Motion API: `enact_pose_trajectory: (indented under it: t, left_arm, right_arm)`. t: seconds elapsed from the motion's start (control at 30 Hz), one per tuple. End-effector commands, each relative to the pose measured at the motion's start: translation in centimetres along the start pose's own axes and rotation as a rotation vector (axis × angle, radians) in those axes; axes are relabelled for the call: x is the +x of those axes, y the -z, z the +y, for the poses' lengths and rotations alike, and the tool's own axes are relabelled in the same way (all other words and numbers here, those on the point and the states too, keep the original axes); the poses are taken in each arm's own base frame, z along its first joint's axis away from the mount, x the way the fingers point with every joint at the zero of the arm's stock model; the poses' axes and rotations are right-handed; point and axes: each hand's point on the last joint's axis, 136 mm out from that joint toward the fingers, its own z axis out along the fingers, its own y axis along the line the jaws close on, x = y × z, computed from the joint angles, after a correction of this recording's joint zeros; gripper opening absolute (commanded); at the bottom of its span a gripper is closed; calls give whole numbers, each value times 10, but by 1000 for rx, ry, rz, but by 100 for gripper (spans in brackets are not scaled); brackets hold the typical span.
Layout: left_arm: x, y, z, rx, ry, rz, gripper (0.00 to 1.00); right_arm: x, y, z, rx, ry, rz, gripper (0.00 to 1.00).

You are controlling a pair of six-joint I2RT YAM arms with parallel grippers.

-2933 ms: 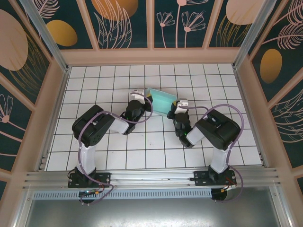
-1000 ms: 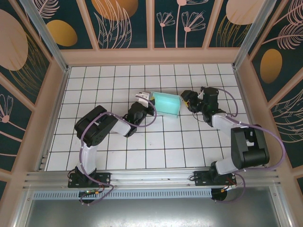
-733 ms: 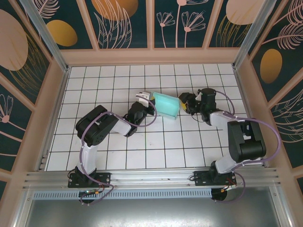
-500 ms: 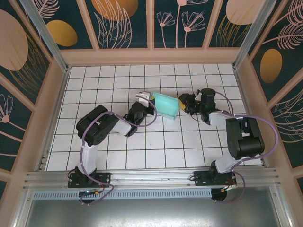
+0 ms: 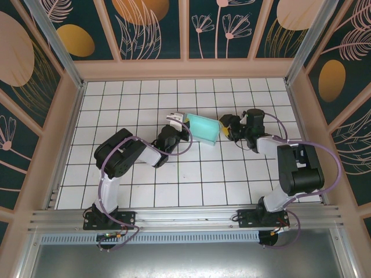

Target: Fold the paper box

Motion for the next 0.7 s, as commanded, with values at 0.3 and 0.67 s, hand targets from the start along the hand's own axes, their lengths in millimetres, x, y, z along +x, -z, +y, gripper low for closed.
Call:
enact_pose_trajectory:
  t: [0.3, 0.67]
  left_arm:
    - [21, -2, -1, 3, -22, 54, 0]
    - [23, -2, 0, -1, -28, 56, 0]
  right_arm:
    - [9, -14, 7, -25, 26, 78, 46]
    - [12, -22, 4, -15, 19, 94, 48]
